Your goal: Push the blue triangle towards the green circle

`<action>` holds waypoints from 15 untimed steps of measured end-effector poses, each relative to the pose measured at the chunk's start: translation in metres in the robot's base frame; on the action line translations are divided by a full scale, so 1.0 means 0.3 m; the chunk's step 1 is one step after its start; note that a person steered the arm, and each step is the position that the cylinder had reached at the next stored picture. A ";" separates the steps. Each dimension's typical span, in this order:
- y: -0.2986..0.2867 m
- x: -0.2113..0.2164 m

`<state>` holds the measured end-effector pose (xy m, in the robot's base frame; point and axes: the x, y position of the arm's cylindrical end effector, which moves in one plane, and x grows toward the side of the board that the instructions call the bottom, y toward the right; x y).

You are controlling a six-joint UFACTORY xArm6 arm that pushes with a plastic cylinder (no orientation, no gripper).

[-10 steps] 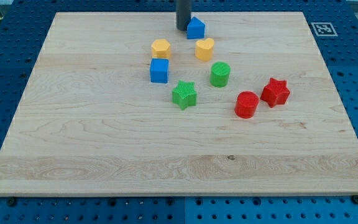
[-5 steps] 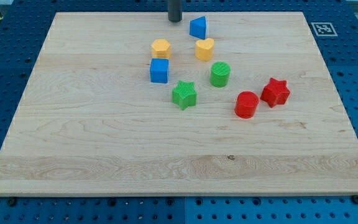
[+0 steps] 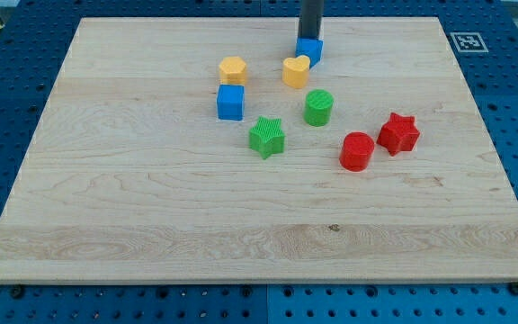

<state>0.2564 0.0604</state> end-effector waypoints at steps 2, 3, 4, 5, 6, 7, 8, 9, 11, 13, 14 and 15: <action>-0.142 0.000; -0.056 0.009; 0.003 0.026; -0.002 0.030; -0.100 0.048; -0.121 0.073; -0.110 0.073; -0.014 0.073; 0.173 0.160; 0.297 0.264; 0.366 0.266; 0.501 0.234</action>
<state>0.3268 0.2108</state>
